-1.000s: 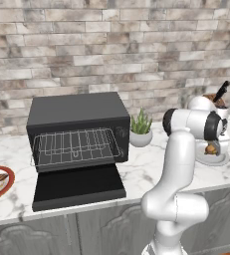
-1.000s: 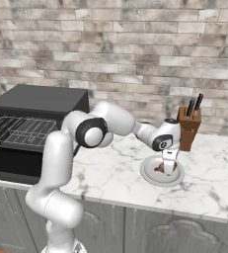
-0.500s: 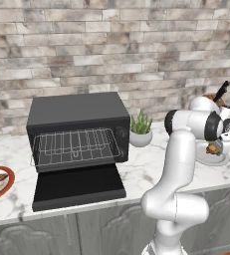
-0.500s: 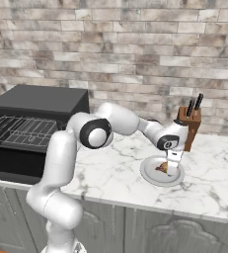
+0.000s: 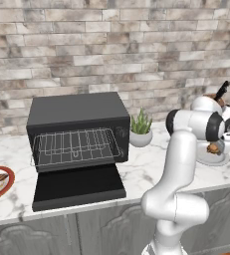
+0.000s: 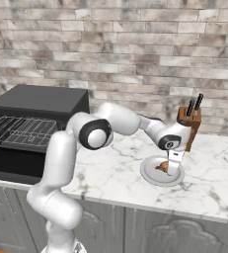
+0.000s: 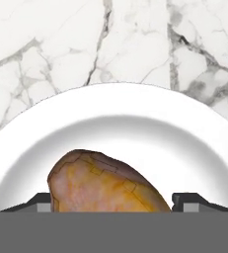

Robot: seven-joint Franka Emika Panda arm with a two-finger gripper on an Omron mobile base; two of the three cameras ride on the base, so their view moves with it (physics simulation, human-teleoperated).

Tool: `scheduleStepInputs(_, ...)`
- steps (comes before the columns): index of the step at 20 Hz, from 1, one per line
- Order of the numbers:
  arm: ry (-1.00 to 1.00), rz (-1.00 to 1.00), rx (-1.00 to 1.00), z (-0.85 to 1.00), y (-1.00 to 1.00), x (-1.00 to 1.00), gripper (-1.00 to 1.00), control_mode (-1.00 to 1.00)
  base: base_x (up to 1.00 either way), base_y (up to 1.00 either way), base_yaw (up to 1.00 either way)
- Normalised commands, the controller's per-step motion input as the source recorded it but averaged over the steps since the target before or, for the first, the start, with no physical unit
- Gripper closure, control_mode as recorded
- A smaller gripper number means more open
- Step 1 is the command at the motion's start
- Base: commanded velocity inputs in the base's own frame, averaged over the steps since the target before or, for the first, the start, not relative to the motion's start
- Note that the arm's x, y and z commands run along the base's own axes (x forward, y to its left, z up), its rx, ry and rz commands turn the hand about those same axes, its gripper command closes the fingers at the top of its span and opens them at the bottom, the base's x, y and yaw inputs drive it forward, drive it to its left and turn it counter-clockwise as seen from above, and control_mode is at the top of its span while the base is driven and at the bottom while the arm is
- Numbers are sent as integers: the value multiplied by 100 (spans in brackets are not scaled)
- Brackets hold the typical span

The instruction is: Open the toaster oven door. Place the baguette on the bottom rack in the toaster oven and place the chicken drumstick on the top rack.

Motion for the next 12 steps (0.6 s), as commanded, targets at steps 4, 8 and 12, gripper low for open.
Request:
scheduleStepInputs(4,-7,0,0,19,2,-20,100,-100,0,0,0)
scheduleStepInputs(8,-15,0,0,36,8,-24,100,-100,0,0,0)
scheduleStepInputs(12,-8,0,-2,49,26,-10,100,-100,0,0,0)
